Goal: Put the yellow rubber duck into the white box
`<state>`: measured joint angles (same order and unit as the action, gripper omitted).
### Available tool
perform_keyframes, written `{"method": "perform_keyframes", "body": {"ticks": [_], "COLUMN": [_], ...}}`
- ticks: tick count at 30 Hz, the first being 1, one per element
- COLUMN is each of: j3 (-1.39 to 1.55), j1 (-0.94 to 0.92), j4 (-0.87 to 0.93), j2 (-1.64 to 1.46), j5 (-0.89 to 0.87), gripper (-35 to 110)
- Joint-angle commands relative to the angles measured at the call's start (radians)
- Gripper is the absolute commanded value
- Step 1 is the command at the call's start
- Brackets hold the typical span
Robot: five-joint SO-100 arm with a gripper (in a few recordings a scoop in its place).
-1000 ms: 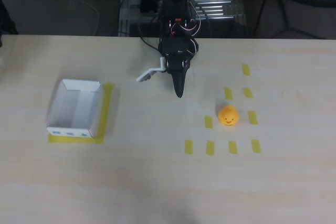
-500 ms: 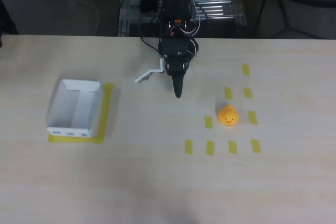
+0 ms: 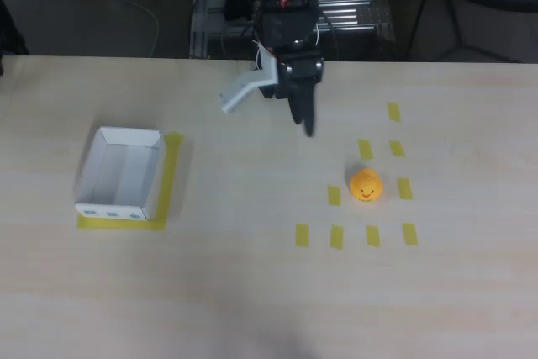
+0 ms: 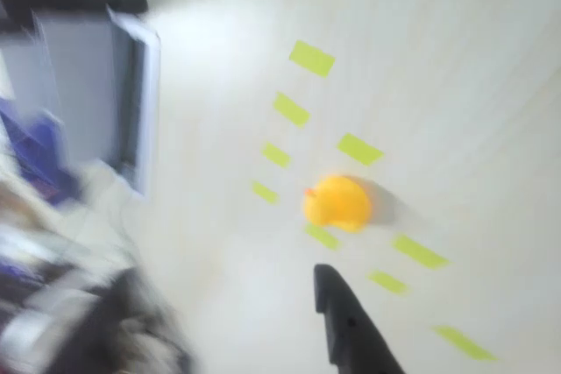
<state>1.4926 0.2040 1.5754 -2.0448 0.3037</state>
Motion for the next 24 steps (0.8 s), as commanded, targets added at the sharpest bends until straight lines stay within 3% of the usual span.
{"method": "perform_keyframes", "body": {"ticks": [1,3,13,24], "j3": [-0.316,-0.376,-0.468,-0.414], "j1": [0.149,0.179,0.321,0.377], "j4": [0.143,0.143,0.115,0.005], "j2": [0.215,0.314,0.813,0.907], "j5": [0.241,0.256,0.288,0.259], "gripper": [56,48,40,40]}}
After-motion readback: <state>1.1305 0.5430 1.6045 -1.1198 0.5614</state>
